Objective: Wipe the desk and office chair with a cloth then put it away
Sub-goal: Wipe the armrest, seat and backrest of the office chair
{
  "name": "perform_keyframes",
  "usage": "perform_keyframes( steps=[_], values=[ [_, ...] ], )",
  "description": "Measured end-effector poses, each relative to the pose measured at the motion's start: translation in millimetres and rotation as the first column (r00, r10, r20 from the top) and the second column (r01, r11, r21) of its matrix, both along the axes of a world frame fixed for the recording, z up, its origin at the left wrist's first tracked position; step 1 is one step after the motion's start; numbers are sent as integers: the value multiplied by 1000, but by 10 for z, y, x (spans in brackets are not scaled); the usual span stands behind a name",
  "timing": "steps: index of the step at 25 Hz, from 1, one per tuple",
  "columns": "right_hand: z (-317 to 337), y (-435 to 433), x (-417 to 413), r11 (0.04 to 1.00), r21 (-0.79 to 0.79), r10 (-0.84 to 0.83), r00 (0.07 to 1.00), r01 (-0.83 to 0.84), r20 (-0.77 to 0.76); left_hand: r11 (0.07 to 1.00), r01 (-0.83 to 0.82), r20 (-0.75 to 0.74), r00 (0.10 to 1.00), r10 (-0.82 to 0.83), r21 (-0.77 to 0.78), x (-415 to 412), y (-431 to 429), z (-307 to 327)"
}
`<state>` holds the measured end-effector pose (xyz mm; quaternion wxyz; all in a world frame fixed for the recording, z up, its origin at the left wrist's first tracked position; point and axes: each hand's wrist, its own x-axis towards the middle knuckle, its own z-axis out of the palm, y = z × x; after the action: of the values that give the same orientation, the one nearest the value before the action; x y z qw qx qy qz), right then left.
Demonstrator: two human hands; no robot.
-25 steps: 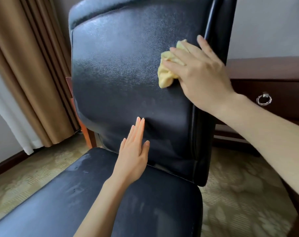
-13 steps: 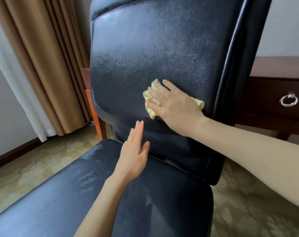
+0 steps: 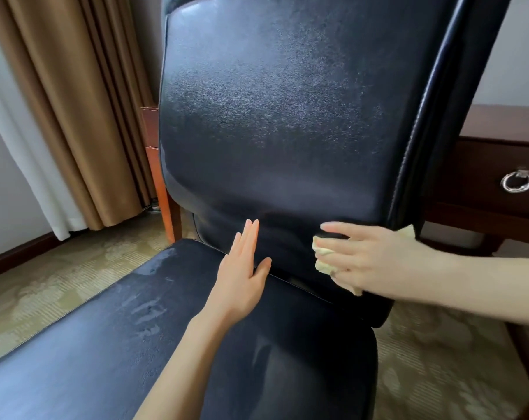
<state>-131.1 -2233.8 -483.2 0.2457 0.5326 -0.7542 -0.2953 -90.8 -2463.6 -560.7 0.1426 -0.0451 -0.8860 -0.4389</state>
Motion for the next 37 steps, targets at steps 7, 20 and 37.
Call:
perform_keyframes(
  steps=[7,20,37],
  values=[
    [904,-1142,-447,992,-103,-105,926,72,-362,994,-105,-27,994,105,0,-18,-327,36],
    [387,-2276,-797,986,-62,-166,947,155,-275,966,-258,26,966,258,-15,27,-635,174],
    [-333,-8,10,954,287,31,927,84,-374,995,8,33,999,-12,103,194,165,198]
  ],
)
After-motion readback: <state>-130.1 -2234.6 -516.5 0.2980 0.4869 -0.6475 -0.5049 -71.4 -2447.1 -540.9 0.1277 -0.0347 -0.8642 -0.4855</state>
